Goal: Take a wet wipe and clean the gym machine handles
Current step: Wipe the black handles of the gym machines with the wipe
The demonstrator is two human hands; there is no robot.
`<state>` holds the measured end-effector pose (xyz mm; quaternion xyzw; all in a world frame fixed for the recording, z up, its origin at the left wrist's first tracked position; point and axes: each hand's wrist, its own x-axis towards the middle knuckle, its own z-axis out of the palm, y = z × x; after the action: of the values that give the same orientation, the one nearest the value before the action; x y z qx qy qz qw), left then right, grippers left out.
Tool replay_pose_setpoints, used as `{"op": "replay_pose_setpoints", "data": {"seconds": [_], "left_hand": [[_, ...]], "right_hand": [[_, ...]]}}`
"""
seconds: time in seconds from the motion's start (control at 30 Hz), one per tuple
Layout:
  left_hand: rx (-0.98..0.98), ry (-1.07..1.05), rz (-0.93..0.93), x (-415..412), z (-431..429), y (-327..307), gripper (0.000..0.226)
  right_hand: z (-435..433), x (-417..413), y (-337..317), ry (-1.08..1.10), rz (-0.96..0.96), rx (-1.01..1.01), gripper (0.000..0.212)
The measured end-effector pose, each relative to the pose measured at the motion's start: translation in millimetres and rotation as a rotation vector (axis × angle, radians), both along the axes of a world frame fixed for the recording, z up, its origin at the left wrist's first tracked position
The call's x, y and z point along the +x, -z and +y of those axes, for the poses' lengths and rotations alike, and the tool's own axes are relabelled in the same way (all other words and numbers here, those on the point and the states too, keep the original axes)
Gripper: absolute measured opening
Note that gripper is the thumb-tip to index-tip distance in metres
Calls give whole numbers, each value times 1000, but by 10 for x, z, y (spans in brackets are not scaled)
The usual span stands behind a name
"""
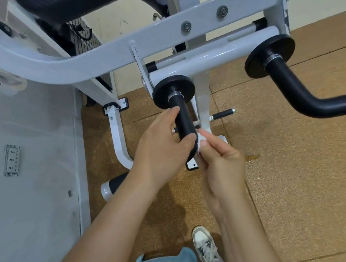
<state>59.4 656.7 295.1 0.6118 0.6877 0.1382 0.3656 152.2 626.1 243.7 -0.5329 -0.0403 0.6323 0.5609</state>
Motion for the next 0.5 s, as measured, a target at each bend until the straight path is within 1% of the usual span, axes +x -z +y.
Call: {"op": "replay_pose_setpoints", "data": {"seconds": [0.07, 0.2, 0.37, 0.43, 0.5], "left_hand": [[7, 28, 39, 43, 8, 31, 64], [-16, 11, 77, 52, -6, 49, 65], [3, -3, 105, 62, -3, 41, 65], [2, -10, 111, 60, -8, 47, 65], [15, -14, 111, 67, -12, 44, 64]], "right_hand": [[-14, 61, 34, -30, 57, -11, 23], [313, 84, 163, -94, 111, -1, 21], [123, 94, 265, -99, 358, -39, 24], [229, 99, 251, -44, 377, -24, 27], [472, 117, 178, -10, 308, 8, 28]]}}
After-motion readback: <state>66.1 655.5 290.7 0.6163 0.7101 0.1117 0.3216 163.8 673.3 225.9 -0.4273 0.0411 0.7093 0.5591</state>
